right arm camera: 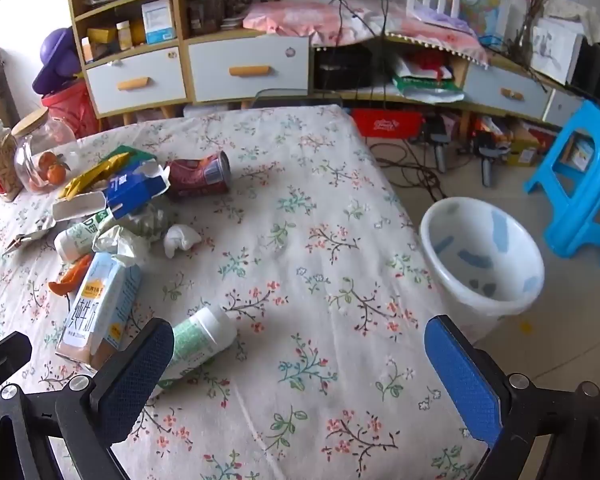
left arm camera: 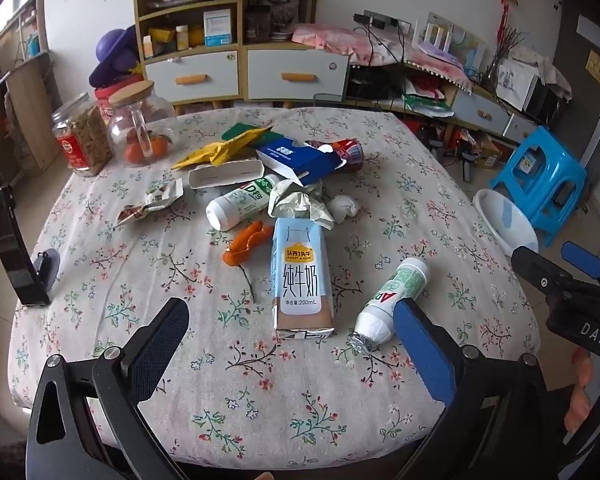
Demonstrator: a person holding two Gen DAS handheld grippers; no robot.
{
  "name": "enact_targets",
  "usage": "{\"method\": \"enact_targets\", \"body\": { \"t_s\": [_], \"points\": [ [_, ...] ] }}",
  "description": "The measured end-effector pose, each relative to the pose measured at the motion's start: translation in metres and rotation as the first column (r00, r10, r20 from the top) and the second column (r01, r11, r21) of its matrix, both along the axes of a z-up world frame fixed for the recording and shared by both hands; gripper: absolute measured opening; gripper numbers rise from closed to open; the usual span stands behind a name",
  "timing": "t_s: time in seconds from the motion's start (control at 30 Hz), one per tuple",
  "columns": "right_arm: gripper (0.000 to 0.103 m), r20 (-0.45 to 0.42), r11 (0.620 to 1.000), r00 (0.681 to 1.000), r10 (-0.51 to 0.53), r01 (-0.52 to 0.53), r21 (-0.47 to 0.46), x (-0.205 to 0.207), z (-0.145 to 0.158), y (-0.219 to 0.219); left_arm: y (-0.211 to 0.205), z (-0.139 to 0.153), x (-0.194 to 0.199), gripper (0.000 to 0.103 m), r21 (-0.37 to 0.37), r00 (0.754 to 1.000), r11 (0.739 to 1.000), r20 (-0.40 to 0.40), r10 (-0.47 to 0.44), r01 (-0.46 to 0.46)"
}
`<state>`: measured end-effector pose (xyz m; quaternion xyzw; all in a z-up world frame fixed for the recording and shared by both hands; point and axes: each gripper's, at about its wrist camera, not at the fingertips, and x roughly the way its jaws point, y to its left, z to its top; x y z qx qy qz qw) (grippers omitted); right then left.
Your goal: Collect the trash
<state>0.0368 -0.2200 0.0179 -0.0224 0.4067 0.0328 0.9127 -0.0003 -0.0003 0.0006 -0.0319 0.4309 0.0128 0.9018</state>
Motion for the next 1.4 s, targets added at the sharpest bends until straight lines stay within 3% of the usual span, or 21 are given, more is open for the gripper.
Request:
{"method": "enact_targets", "body": {
  "t_s": [0.6, 0.7, 1.4],
  "points": [
    [0.103, -0.006, 1.0, 1.0, -0.018, 0.018, 0.006, 0.003, -0.005, 0.003, -0.016, 0.004, 0.003, 0.103, 0.001, 1.0, 1.0, 0.016, -0.007, 0.007],
    [0.103, -0.006, 1.0, 1.0, -0.017, 0.018, 0.008, 0.003, -0.005, 0.003, -0.002, 0.002, -0.004, 0.103, -0.005, 1.0, 1.0, 0.021, -0.013, 0.013],
    [0.103, -0.015, 1.0, 1.0, -0.022, 0.022, 0.017, 0.003, -0.005, 0.002, -0.003, -0.001, -0.002, 0.103, -0.017, 1.0, 1.0, 0.009, -0.016, 0.016]
  ]
}}
